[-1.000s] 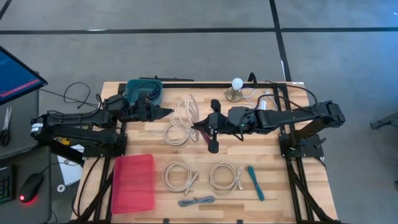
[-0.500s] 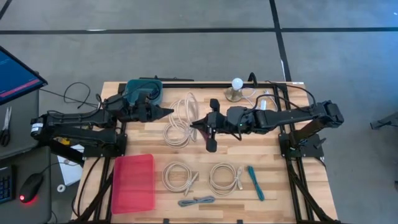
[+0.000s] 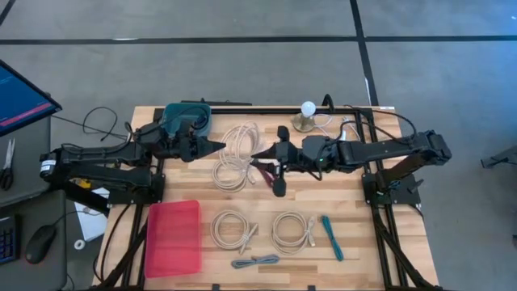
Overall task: Pick & Place USB Port
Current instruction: Put the brown HDMI cable into the red bin
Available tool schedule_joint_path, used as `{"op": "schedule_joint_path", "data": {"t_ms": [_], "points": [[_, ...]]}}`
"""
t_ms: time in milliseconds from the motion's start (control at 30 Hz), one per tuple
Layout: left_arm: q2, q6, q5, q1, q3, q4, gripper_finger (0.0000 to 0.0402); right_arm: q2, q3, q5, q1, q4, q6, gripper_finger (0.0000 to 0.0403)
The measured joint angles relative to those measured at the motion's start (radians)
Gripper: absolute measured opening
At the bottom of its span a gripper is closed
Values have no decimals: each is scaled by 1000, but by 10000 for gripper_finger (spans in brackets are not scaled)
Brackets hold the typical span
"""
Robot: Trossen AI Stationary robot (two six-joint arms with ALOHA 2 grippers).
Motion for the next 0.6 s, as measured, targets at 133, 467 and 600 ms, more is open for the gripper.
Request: {"op": "schedule_joint_path", "data": {"t_ms": [133, 467, 600], "points": [[-3, 5, 1, 0, 0, 3, 14, -68, 0, 0, 0, -63, 0, 120], [-118, 59, 58, 0, 0, -16, 14, -265, 0, 51, -9, -333, 91, 153], [-217, 59, 60, 0, 1, -171, 14, -320, 0, 102, -9, -395, 106, 145]]}}
